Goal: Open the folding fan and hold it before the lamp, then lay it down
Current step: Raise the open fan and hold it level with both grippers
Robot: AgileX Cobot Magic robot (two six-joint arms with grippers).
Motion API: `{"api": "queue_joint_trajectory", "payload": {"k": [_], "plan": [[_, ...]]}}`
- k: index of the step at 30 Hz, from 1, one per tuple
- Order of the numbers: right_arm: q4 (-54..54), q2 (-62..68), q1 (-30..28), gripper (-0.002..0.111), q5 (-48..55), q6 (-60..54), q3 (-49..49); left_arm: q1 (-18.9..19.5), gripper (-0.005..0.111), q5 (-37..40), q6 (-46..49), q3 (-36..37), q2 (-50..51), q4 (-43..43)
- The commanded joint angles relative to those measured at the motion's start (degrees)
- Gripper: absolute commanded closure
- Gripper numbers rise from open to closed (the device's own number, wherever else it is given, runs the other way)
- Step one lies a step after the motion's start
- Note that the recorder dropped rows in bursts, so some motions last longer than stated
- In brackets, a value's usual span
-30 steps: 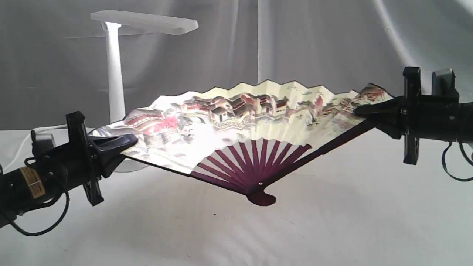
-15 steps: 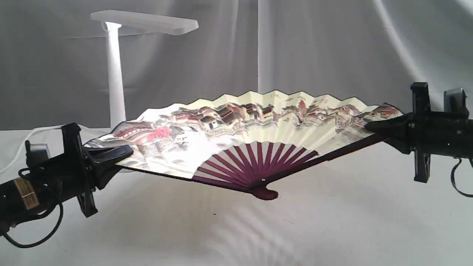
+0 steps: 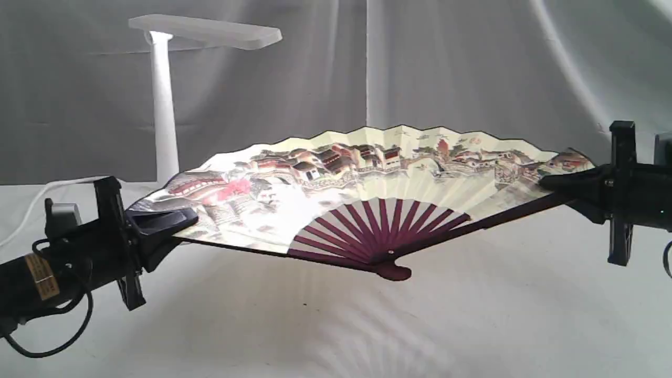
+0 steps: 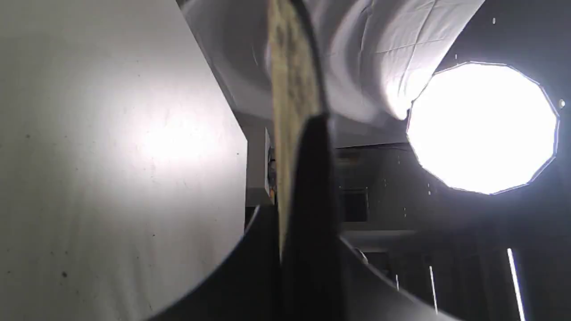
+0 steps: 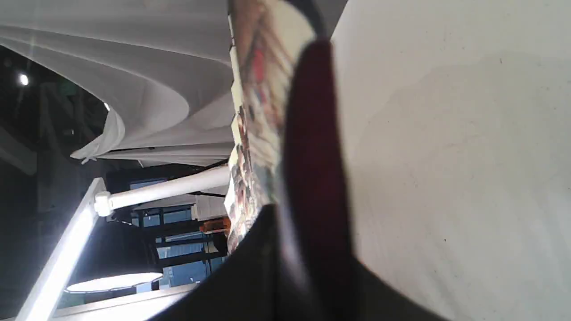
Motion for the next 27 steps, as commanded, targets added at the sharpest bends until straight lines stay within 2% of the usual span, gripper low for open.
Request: {"api": "queue_joint_trajectory", "payload": {"k": [1,9,27], "plan": [[1.2,-0.9,-2.2,0.108,-4.5,-6.4,2.1,1.5,0.107,1.4,-0.2,0.1,-0.9,-7.7],[7.2,-0.9,-2.2,0.108,3.9,-5.5,3.9,1.5,0.107,1.4,-5.9,0.1,-1.0,-9.8],[7.8,-1.0,-2.2,0.108,3.9,-2.1,2.9,1.5,0.107,1.4,-11.7,0.1,-9.5,-10.4]]}}
